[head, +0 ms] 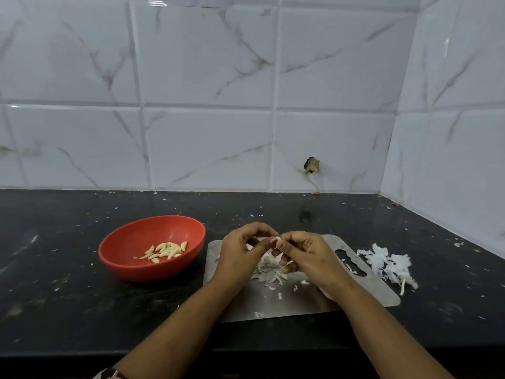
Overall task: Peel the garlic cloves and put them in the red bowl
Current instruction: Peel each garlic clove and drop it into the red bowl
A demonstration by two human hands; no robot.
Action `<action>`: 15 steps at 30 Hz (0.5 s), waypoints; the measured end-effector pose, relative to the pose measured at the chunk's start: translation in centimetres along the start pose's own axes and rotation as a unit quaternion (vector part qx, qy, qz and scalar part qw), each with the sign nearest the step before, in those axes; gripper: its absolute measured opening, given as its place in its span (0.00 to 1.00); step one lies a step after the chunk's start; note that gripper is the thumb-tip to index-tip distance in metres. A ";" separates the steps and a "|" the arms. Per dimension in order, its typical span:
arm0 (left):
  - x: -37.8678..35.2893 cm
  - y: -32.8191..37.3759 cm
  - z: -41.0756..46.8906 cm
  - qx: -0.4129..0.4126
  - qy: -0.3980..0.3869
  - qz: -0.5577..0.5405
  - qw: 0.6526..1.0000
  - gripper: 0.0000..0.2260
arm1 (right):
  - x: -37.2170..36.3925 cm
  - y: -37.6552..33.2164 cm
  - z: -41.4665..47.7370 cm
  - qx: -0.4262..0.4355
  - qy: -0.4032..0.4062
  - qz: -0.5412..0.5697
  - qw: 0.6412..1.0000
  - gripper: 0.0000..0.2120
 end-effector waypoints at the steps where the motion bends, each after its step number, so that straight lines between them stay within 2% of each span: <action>1: 0.0 0.0 0.0 -0.002 -0.002 0.003 1.000 0.05 | 0.1 0.1 0.0 0.006 0.003 -0.007 1.000 0.08; 6: 0.3 0.1 -0.1 -0.001 0.022 0.028 0.999 0.04 | 0.1 0.3 0.0 0.029 0.016 -0.019 0.999 0.07; 15: 0.0 -0.7 0.0 -0.040 -0.031 0.090 0.995 0.02 | 0.0 0.9 -0.1 0.034 0.003 -0.043 0.998 0.06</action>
Point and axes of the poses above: each hand's wrist, its own z-axis towards the middle knuckle, its own x-axis out of the back of the hand, y = z × x, the point moved 3 cm from there along z, towards the middle knuckle, and after that the axes turned 4 degrees about -x, right-handed, at the moved point
